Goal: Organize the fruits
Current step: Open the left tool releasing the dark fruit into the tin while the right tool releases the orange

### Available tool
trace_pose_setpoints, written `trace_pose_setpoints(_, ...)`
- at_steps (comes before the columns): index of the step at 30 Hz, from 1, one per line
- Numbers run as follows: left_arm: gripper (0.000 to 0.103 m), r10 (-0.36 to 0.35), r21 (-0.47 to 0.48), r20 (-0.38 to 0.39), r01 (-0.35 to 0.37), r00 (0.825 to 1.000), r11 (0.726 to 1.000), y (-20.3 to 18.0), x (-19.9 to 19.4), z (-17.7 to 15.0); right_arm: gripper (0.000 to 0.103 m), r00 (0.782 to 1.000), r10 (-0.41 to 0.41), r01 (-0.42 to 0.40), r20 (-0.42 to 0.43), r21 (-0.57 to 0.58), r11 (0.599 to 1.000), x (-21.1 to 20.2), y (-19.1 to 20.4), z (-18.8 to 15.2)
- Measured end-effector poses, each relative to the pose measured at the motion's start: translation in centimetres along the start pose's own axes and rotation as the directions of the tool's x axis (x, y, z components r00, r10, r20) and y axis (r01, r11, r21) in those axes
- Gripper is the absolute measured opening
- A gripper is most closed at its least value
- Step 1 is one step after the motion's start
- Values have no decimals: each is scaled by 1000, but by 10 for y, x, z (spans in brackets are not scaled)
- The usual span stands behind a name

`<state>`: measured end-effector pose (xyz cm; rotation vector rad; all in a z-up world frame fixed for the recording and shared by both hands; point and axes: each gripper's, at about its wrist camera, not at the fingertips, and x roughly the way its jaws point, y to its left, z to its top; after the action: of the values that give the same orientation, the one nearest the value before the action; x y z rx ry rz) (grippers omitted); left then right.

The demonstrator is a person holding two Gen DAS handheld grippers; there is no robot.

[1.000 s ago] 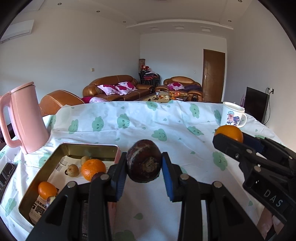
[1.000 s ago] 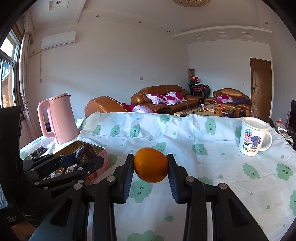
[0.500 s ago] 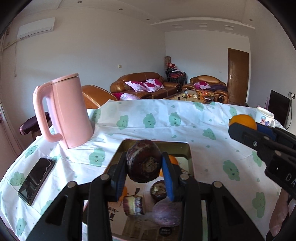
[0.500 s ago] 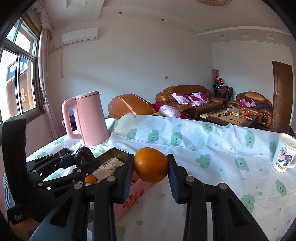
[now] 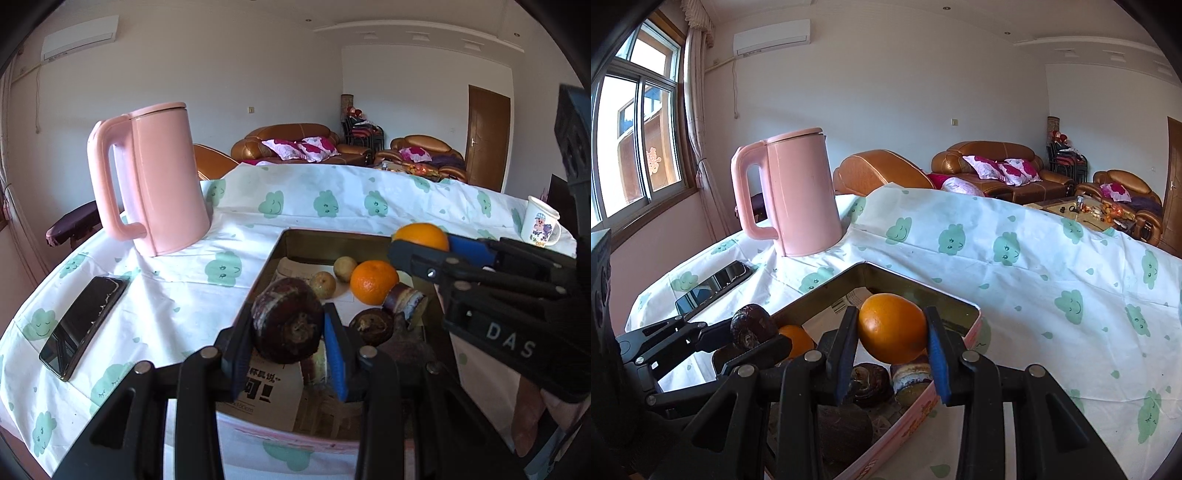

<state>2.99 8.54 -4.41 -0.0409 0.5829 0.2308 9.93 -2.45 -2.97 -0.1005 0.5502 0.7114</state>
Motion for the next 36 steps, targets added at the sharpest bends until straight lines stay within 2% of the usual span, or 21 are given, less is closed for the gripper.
trace_pose_setpoints(4, 37, 2, -4, -18, -2, 1000, 1000, 3, 3, 0, 38, 999, 15, -16, -40, -4, 1000, 12, 4, -4)
trace_pose_setpoints(13, 38, 3, -30, -37, -4, 999, 1000, 10, 7, -1, 39, 997, 15, -17, -75, -34, 999, 21, 12, -8)
trace_pose_setpoints(16, 38, 4, -37, -41, -6, 999, 999, 11, 8, -1, 45, 997, -1, -2, -73, -35, 999, 20, 11, -8)
trace_pose_setpoints(18, 39, 10, -43, -44, -12, 999, 999, 13, 8, -1, 57, 997, -25, 23, -70, -30, 999, 20, 9, -8)
trace_pose_setpoints(21, 56, 32, -51, -31, -34, 999, 998, 16, 6, -1, 58, 998, -20, 20, -61, -5, 1000, 17, 3, -8)
trace_pose_setpoints(23, 75, 49, -63, -24, -50, 999, 997, 18, 4, 0, 58, 998, -32, 33, -54, 9, 999, 13, -1, -8)
trace_pose_setpoints(26, 86, 38, -76, -6, -39, 999, 996, 21, 0, 1, 61, 999, -33, 34, -35, 30, 999, 4, -5, -6)
trace_pose_setpoints(29, 89, 39, -78, 7, -38, 999, 996, 20, -4, 4, 64, 999, -51, 52, -16, 28, 998, -6, -6, -6)
trace_pose_setpoints(36, 89, 29, -74, 16, -27, 999, 997, 15, -10, 6, 64, 997, -72, 72, 6, 35, 997, -26, -10, -8)
